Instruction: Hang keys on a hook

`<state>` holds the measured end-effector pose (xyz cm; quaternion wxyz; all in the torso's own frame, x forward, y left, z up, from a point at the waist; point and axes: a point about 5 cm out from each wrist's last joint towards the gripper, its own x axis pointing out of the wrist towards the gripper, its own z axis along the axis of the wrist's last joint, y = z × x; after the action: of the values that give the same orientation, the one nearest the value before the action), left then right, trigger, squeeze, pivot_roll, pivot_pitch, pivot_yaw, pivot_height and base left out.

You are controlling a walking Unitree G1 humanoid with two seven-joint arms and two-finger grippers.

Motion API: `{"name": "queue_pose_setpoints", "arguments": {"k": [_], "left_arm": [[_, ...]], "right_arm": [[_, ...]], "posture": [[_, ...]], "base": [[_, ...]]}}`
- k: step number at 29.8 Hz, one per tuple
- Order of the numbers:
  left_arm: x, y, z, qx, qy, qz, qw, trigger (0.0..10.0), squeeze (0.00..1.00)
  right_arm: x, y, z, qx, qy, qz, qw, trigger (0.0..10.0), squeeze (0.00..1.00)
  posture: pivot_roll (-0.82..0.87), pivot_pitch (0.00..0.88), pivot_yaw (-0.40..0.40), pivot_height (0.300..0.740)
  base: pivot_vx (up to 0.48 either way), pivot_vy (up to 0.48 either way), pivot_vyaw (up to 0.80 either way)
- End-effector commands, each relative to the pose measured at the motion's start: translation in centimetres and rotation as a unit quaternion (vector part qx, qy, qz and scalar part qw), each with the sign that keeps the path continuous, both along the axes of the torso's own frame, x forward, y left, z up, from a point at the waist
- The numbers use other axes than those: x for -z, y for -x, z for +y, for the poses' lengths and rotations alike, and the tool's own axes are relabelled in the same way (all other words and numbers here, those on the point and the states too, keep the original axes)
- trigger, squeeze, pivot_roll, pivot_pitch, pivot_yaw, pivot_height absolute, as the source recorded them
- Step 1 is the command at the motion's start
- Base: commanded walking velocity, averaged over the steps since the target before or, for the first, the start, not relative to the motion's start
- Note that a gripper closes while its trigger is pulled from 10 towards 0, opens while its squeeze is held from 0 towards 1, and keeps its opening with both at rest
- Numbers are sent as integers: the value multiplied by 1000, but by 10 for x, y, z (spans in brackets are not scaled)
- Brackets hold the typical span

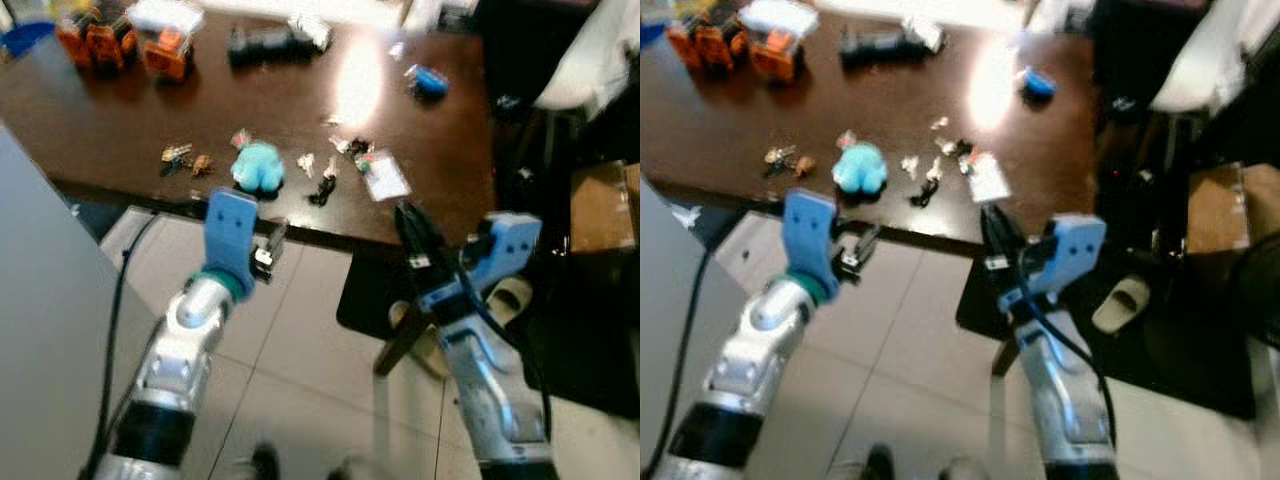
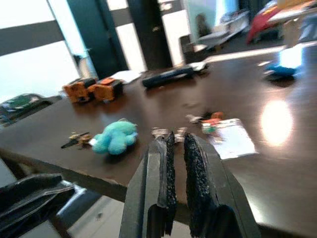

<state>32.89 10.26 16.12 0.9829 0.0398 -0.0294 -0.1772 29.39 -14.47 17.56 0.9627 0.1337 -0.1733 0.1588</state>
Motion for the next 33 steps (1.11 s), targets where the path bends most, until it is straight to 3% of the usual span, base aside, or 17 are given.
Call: {"name": "queue_pose_setpoints", "arguments": {"k": [1, 12, 33], "left_arm": [[5, 1, 6, -8, -6, 9, 1000, 10000, 0], [5, 5, 0, 28, -14, 2, 999, 10000, 0], [4, 3, 1, 22, -15, -1, 1000, 10000, 0]], "right_arm": [[4, 2, 4, -8, -4, 7, 1000, 10000, 0], [7, 2, 5, -10, 0, 15, 1000, 10000, 0], [14, 2, 5, -11, -3, 30, 999, 10000, 0]], "posture": [[-205, 78, 29, 740], [-205, 85, 27, 740], [-205, 87, 30, 740]], "base": [[0, 0, 0], [0, 0, 0], [480, 0, 0]]}}
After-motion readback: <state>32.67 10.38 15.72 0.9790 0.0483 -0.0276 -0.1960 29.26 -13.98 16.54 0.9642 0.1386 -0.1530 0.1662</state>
